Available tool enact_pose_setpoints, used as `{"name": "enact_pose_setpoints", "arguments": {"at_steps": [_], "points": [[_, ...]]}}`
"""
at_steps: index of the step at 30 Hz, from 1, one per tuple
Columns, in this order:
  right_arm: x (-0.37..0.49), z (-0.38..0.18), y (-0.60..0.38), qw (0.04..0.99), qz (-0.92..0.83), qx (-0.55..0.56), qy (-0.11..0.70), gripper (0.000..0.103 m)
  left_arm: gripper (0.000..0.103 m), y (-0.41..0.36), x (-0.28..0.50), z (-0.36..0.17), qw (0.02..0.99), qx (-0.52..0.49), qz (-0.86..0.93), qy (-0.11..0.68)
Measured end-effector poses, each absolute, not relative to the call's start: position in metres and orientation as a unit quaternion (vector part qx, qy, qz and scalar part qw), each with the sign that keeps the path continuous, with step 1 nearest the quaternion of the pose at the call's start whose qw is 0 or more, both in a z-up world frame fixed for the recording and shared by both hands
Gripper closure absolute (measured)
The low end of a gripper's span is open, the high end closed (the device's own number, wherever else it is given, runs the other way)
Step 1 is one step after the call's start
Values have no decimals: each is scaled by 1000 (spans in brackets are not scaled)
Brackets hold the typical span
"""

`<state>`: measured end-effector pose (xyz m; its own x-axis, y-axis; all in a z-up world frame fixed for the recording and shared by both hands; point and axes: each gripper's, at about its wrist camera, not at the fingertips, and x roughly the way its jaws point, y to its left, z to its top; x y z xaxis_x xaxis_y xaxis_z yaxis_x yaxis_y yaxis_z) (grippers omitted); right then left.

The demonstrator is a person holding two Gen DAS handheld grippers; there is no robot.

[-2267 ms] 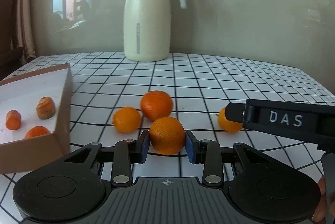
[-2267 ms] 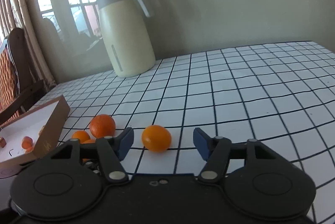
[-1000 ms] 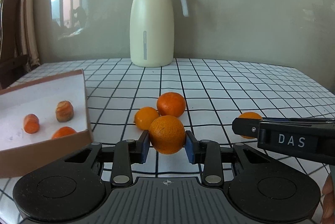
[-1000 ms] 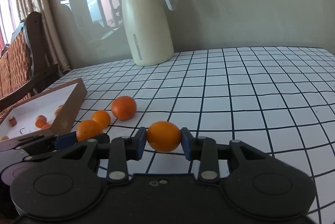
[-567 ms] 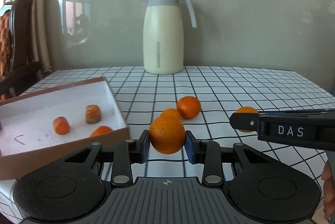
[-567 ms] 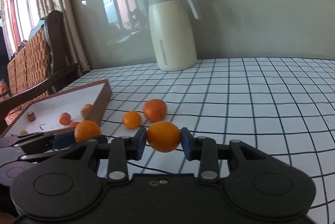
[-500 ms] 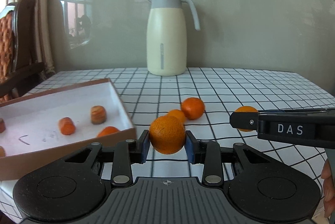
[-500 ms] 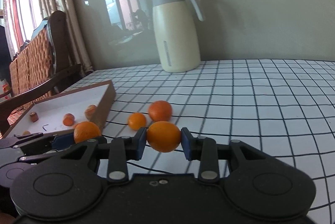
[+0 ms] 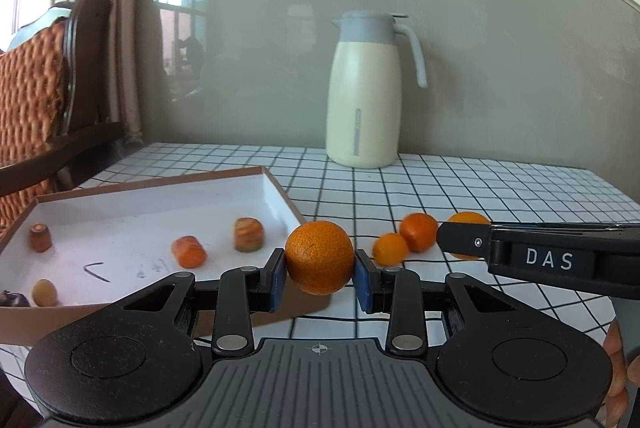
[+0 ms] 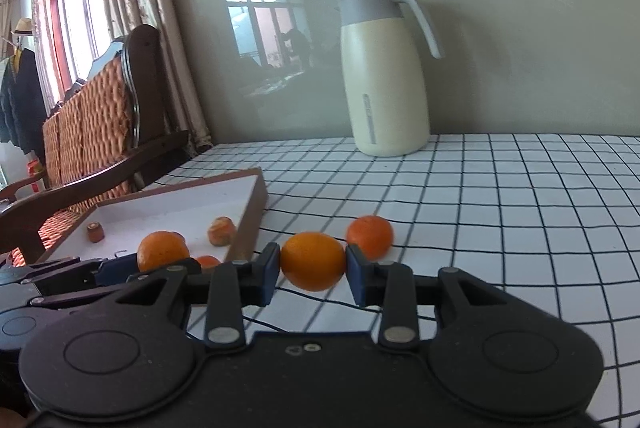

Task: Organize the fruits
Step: 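Carry the orange in the left tool and orange in the right tool over the box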

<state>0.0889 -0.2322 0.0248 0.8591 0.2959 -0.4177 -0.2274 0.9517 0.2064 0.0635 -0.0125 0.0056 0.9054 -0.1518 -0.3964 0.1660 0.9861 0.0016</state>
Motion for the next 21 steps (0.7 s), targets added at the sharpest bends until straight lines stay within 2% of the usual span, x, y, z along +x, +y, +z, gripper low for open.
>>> {"name": "enact_pose_setpoints", "arguments": {"at_steps": [21], "points": [[103,33,-182,962,179,73,194,76,67,50,69,12,983,-22,1,180]]}}
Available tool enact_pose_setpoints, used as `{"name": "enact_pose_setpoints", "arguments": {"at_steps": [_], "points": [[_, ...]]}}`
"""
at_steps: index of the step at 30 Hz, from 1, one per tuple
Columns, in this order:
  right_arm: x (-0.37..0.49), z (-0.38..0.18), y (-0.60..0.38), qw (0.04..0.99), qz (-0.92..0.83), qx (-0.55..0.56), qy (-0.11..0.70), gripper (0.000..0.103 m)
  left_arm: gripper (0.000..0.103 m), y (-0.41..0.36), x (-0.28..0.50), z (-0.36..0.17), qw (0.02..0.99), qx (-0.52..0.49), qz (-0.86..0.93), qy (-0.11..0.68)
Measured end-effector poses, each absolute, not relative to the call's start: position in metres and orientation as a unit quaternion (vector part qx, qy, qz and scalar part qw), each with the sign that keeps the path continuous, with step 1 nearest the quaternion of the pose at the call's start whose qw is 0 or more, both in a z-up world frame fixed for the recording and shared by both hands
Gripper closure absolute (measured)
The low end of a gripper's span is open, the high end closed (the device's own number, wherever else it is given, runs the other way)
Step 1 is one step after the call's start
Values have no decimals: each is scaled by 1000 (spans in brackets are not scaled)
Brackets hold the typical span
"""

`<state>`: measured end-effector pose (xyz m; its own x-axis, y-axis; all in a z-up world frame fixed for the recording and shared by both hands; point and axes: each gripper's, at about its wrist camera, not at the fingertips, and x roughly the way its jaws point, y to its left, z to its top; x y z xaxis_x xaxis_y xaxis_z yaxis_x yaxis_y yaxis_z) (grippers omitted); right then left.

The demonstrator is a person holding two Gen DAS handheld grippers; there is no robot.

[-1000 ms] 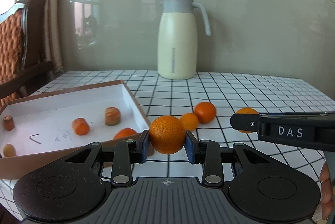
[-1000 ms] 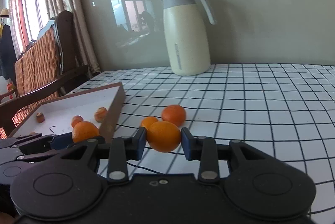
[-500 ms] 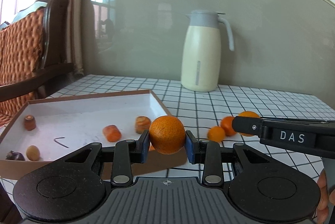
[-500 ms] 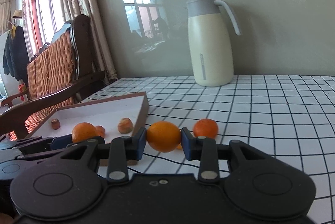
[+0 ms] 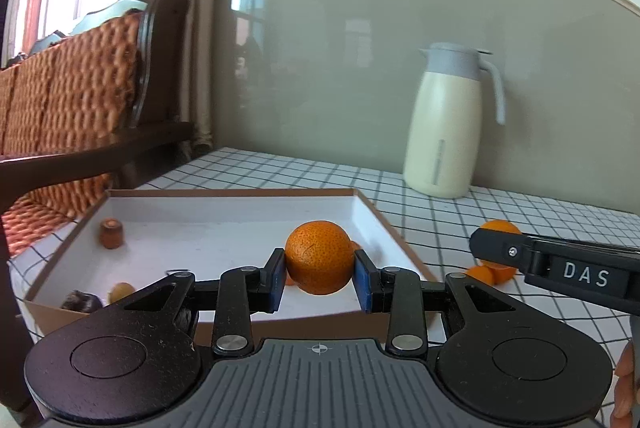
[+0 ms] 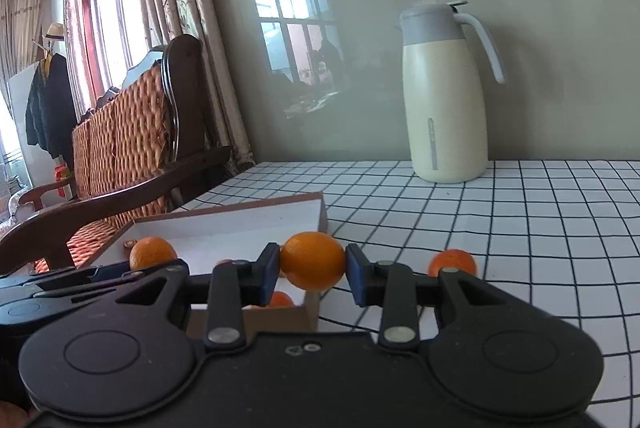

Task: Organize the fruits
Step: 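Carry the orange in the left tool and orange in the right tool over the box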

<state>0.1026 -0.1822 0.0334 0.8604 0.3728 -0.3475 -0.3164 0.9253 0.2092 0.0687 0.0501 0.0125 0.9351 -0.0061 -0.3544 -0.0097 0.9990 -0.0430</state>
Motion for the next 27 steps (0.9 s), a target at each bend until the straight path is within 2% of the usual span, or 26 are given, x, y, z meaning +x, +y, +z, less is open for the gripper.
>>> {"name": "enact_pose_setpoints", "arguments": {"at_steps": [27], "points": [[134,32,-119,958,212,75,177,76,67,131,86,17,979,-50,102,167]]}}
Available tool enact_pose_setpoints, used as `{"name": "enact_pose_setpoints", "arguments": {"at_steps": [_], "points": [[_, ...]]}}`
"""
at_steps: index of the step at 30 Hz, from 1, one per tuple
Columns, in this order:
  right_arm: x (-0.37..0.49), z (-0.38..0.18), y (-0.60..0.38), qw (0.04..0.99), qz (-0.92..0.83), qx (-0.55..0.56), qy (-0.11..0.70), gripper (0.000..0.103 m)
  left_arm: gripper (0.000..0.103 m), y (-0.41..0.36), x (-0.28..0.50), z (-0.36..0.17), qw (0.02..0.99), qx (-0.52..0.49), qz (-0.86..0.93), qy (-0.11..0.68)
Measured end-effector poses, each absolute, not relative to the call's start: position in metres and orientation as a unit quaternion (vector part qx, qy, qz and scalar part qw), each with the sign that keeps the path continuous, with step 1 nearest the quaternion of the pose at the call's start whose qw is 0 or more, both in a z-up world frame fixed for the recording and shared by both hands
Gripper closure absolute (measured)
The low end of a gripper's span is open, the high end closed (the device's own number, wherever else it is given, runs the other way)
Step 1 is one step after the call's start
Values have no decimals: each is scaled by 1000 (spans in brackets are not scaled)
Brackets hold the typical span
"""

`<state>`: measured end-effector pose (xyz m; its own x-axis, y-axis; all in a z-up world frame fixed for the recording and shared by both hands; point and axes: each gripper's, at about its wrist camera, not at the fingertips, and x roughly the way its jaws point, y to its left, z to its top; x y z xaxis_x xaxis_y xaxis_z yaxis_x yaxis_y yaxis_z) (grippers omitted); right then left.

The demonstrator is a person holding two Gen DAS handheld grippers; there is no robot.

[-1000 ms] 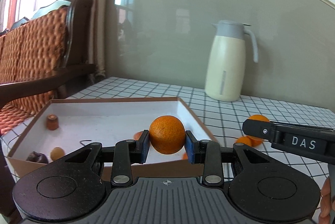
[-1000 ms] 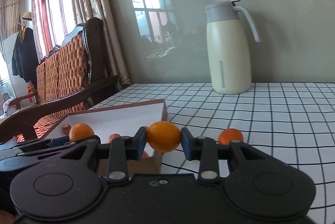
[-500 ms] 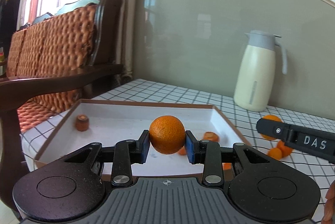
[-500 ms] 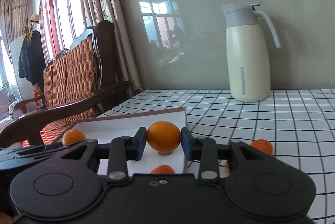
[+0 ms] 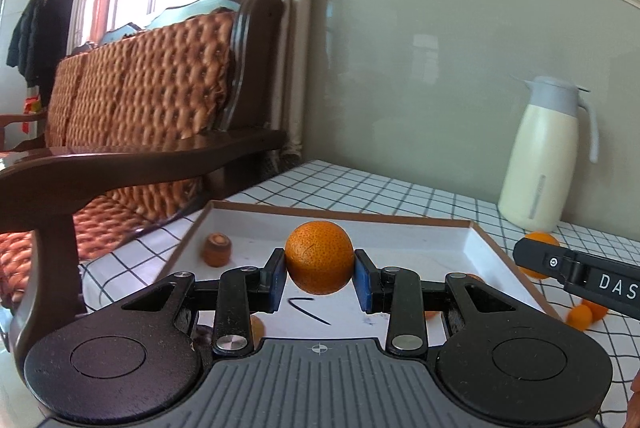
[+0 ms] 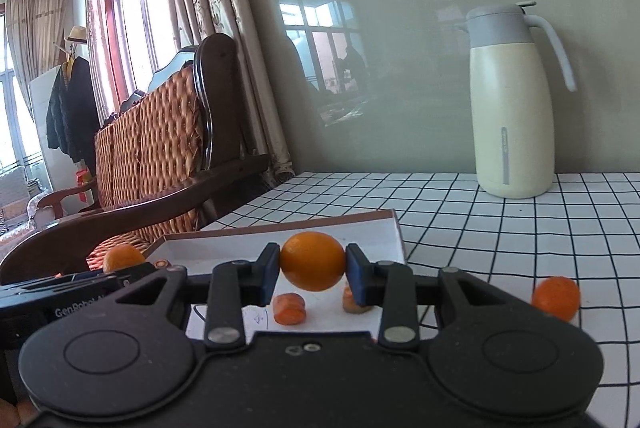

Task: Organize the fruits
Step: 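Carry the orange in the left tool and orange in the right tool over the box, then open the left tool to drop its orange while the right tool drops its orange into the box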

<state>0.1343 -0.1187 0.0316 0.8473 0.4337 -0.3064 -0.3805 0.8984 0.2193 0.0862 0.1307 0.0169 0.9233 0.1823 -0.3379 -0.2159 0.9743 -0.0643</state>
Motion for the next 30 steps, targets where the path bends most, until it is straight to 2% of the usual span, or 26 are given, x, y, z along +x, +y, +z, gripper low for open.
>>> {"name": "enact_pose_setpoints", "arguments": {"at_steps": [22,25,26,27,28,30], "points": [[174,20,-95,957,194,80,198,76,67,167,125,6,969,-70,144,189],[181,20,-91,962,185,68,190,72,67,172,135,5,967,-75,152,191],[182,21,-90,964,179,59,188,54,60,172,138,4,966,-73,156,193],[181,22,-90,966,175,58,183,27,46,173,140,4,964,-74,159,198],[177,23,-92,969,170,63,166,22,3,174,141,5,962,-82,166,201],[170,28,-94,973,170,64,145,24,0,170,133,9,965,-83,184,170]]}}
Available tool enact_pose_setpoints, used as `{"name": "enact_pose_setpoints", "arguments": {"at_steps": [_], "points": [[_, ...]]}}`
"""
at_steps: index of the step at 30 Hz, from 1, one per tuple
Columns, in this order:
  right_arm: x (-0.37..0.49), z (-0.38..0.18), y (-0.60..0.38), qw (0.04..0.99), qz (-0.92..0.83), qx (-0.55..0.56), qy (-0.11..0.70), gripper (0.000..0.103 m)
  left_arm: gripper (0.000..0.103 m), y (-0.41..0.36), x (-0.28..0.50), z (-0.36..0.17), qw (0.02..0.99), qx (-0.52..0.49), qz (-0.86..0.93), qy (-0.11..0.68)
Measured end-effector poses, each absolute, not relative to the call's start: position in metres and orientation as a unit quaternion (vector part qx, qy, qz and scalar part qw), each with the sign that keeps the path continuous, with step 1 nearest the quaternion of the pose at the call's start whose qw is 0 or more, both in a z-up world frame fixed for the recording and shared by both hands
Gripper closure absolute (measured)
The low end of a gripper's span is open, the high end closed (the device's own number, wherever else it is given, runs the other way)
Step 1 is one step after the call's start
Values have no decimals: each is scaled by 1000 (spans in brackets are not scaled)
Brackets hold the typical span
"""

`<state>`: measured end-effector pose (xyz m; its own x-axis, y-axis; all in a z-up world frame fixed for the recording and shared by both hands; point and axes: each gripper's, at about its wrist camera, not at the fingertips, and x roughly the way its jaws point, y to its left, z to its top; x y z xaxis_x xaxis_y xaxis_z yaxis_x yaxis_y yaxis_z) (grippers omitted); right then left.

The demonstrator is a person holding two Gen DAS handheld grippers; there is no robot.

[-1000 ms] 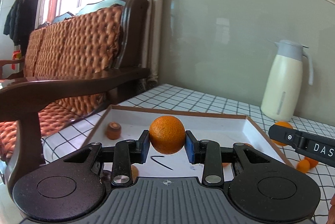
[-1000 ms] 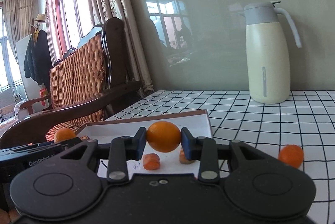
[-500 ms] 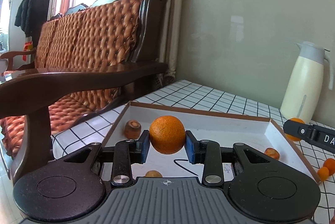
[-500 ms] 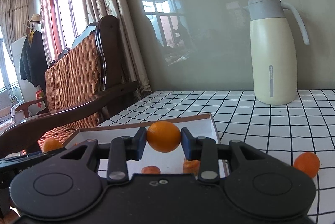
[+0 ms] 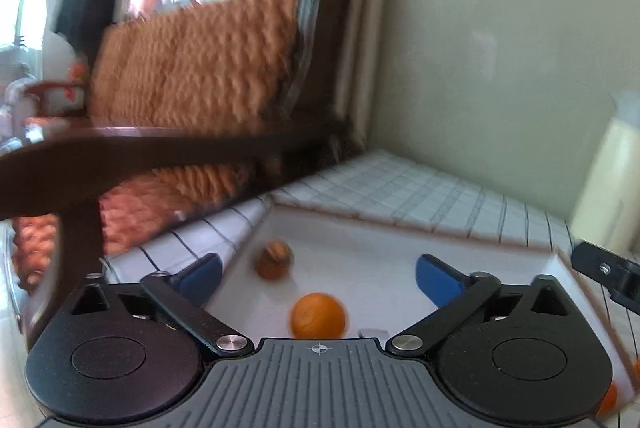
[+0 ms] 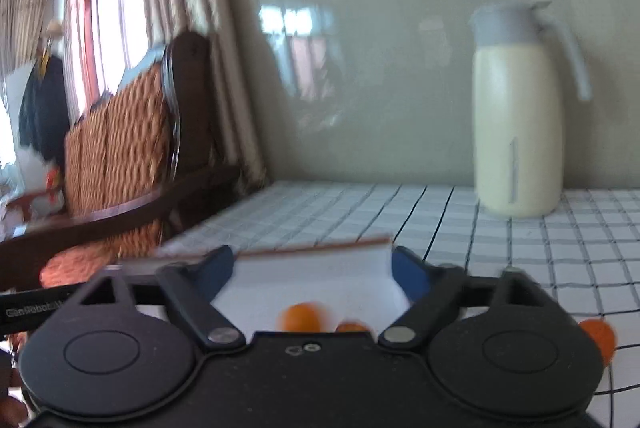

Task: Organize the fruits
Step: 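Open the left tool to drop its orange while the right tool drops its orange into the box, then move both open tools from the box to the last oranges on the table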

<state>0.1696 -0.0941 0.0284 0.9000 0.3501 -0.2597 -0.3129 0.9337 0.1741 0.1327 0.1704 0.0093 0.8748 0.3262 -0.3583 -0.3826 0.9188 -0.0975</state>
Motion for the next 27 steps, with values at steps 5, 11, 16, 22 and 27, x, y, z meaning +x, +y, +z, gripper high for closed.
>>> {"name": "enact_pose_setpoints", "arguments": {"at_steps": [5,11,16,22,27], "points": [[155,41,-103,974,180,83,109,13,0,161,123,23,974,-57,173,135],[147,44,-114,975,181,89,95,6,0,158,114,29,977,-34,175,119],[143,44,-120,973,183,96,101,6,0,157,104,32,975,-35,178,129],[137,44,-131,973,181,98,105,6,0,148,97,30,976,-26,171,134],[130,44,-143,975,179,88,102,6,0,132,93,29,980,-18,149,134]]}}
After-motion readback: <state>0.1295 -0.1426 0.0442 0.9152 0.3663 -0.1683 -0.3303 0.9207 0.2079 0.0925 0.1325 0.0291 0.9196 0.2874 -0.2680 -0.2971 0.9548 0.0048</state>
